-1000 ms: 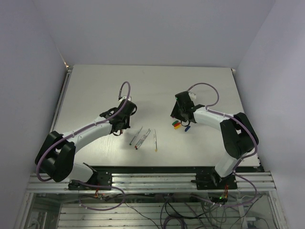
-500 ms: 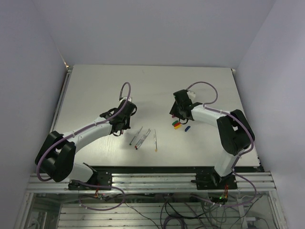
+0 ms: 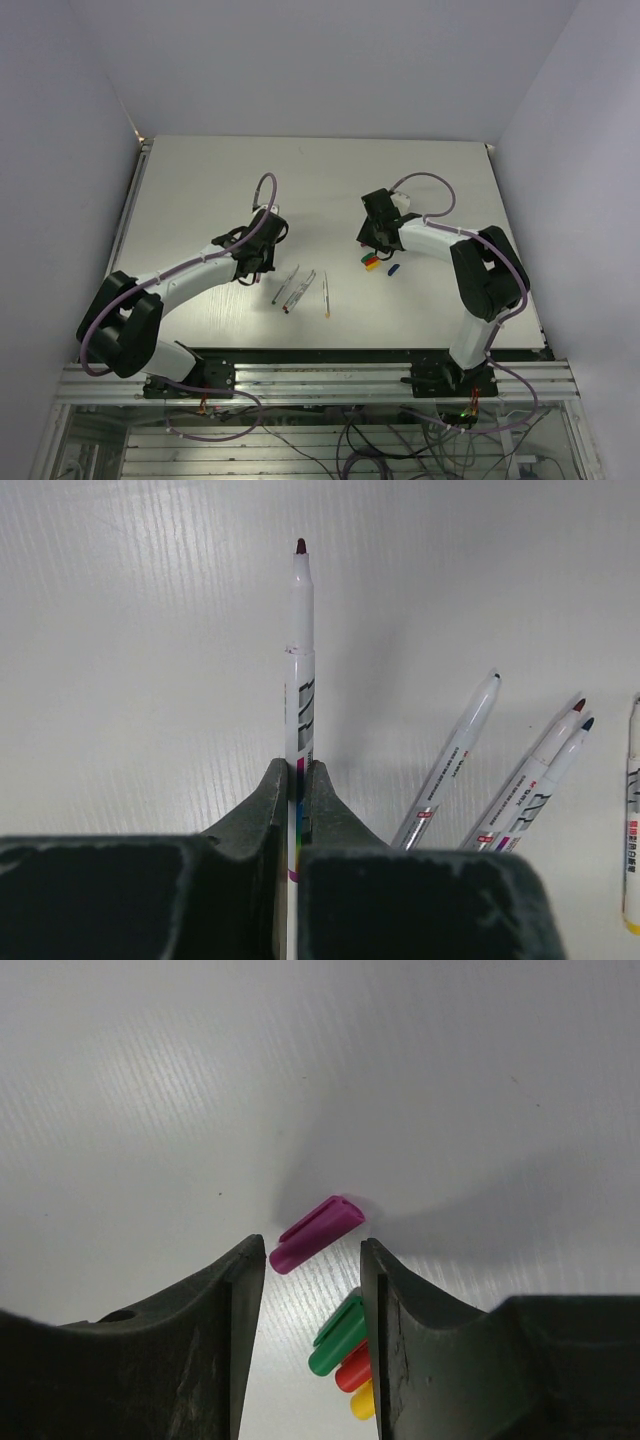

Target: Insert the pens into the pen caps

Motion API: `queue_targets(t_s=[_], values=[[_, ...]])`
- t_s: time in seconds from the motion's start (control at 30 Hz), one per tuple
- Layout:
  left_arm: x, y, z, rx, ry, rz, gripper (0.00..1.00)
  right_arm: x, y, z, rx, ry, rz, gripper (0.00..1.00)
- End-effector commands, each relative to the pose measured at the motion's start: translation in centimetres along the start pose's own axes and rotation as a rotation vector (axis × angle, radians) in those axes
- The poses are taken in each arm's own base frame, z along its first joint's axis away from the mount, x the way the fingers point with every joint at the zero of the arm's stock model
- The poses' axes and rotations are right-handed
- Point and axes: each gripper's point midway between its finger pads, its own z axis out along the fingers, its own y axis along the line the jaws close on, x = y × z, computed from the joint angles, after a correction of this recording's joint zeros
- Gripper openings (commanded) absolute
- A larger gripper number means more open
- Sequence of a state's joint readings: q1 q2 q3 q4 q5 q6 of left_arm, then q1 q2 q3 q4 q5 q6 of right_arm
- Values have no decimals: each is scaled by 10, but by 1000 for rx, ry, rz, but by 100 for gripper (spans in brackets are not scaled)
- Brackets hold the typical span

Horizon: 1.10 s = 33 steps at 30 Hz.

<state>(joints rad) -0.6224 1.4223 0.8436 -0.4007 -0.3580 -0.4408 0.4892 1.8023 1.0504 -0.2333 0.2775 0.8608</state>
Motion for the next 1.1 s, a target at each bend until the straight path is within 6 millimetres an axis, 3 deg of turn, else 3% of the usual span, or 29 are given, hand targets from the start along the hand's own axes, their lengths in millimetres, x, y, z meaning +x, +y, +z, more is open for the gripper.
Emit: queue_targets(t_s=[0.0, 0.23, 0.67, 0.93, 1.07], values=[[-6, -5, 2, 29, -16, -4, 7, -5, -3, 7, 46, -13, 8, 43], [-8, -6, 2, 34, -19, -4, 7, -1, -5, 13, 68, 10, -15, 42], [-10, -8, 1, 44, -22, -14, 7, 16, -18, 18, 111, 71, -63, 30], [-8, -12, 3, 66, -13, -20, 7, 40, -28, 18, 149, 129, -125, 22], [-9, -13, 4, 72, -12, -21, 7, 47, -32, 20, 157, 151, -134, 11]])
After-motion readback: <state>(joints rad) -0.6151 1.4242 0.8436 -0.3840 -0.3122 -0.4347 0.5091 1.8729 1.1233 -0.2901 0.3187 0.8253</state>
